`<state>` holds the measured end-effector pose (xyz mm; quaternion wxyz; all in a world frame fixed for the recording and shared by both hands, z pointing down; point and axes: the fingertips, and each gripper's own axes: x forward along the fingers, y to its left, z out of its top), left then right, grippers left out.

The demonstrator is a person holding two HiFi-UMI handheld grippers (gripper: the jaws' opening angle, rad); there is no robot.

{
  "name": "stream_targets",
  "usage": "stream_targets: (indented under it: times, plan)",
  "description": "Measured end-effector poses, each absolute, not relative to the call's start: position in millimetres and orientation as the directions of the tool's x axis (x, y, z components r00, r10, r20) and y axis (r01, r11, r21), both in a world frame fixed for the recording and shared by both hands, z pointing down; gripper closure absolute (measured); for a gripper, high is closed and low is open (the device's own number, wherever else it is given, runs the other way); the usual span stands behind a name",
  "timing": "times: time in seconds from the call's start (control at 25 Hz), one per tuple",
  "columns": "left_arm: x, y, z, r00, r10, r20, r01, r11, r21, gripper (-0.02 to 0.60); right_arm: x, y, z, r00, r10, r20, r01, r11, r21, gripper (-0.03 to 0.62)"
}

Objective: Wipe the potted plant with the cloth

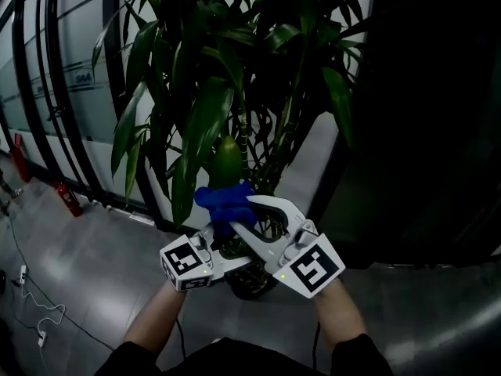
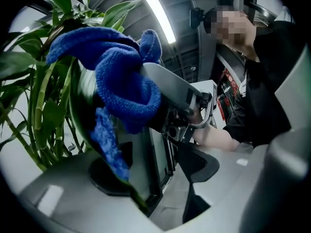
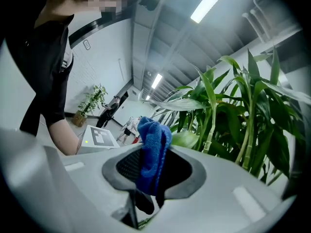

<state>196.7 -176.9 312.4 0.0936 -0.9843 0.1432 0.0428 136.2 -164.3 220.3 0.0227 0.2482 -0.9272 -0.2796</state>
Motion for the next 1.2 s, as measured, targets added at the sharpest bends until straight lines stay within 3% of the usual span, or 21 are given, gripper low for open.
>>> stream_targets:
  times: [0.68,0.84,1.2]
  plan:
    - [203.2,-165.7,335.1,0.973,-0.22,-0.065,-0.228,-0.958,-0.173,0.284,135.3,-158.5,246.3,-0.89,-0.451,-0.067,-0.435,0.797,0.418,0.482]
    - [202.3,-159.5,337.7,0.975,-0.201,-0.099,-0.211,-0.971,-0.108,0.284,134.5,-158.0,255.3,-0.894,-0.446,-0.047,-0.427,0.815,0.393,0.482]
    - [178.6,-151.3,350.4,0.964,-0.249,-0.093,-0.254,-0.966,-0.048,0.284,126.4,-149.3,273.8,-0.913,-0.405,-0.048,-0.398,0.861,0.315,0.482]
